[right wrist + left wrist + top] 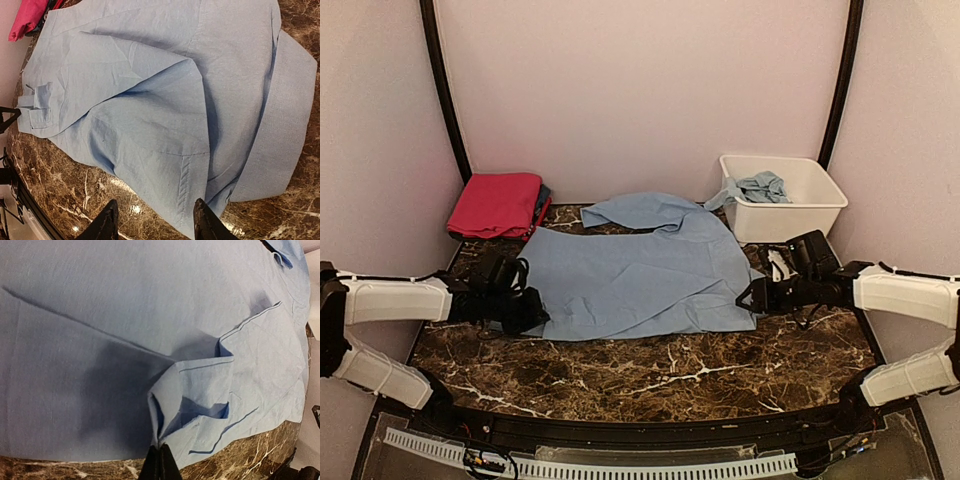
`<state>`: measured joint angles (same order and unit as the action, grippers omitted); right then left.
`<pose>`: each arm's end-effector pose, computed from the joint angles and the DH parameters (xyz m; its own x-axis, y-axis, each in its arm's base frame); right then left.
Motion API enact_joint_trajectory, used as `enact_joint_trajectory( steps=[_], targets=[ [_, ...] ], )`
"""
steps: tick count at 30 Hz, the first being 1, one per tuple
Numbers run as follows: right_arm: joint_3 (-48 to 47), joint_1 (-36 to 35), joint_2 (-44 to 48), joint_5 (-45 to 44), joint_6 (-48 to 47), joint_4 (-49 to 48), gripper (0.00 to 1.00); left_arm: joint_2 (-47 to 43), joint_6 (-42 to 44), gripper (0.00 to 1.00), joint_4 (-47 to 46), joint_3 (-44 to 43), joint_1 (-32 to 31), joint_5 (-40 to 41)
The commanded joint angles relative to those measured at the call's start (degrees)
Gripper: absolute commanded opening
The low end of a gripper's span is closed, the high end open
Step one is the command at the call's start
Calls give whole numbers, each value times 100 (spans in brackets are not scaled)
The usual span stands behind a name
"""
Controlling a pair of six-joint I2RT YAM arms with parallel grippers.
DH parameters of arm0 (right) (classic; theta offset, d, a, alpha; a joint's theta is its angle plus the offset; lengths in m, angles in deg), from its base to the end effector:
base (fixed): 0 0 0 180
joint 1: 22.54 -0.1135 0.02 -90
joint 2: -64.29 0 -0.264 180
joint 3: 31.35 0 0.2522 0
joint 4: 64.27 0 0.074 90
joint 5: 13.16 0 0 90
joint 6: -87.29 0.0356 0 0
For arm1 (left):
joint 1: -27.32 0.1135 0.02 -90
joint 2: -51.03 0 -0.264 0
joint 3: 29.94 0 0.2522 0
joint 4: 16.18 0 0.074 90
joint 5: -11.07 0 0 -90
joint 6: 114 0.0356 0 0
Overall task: Fold and stack the mixed laundry pile
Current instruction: Smooth out the 1/3-folded shirt at the center of the board.
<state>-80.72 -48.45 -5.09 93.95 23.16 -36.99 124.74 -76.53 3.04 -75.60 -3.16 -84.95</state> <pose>0.2088 0.1131 0.1949 -0.8552 0.0482 -0.5160 -0.2489 0.8352 0.4905 0.2073 -0.1264 0.1679 -0.8341 -0.4249 -0.3516 -0.1582 0.7951 -0.5854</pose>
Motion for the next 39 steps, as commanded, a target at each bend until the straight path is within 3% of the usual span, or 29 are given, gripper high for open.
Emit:
enact_joint_trajectory(
  steps=[1,13,29,30,35,37,39],
  targets=[
    [98,124,223,43,-72,21,48,-145,840,0,792,-773,90,510],
    [145,253,331,102,-99,352,50,325,2066,0,1488,-1532,950,464],
    [246,262,-37,481,-113,253,50,909,2156,1,1760,-1830,1429,940],
    [236,262,-78,495,-101,248,49,950,2119,4,1784,-1851,1457,925],
    [261,262,-169,412,35,360,48,579,1824,43,1938,-1726,1466,1085],
    [303,256,-94,393,116,369,48,279,1644,54,2085,-1578,1529,1136],
    [354,256,-46,382,185,371,48,25,1462,58,2176,-1407,1701,949]
  ],
)
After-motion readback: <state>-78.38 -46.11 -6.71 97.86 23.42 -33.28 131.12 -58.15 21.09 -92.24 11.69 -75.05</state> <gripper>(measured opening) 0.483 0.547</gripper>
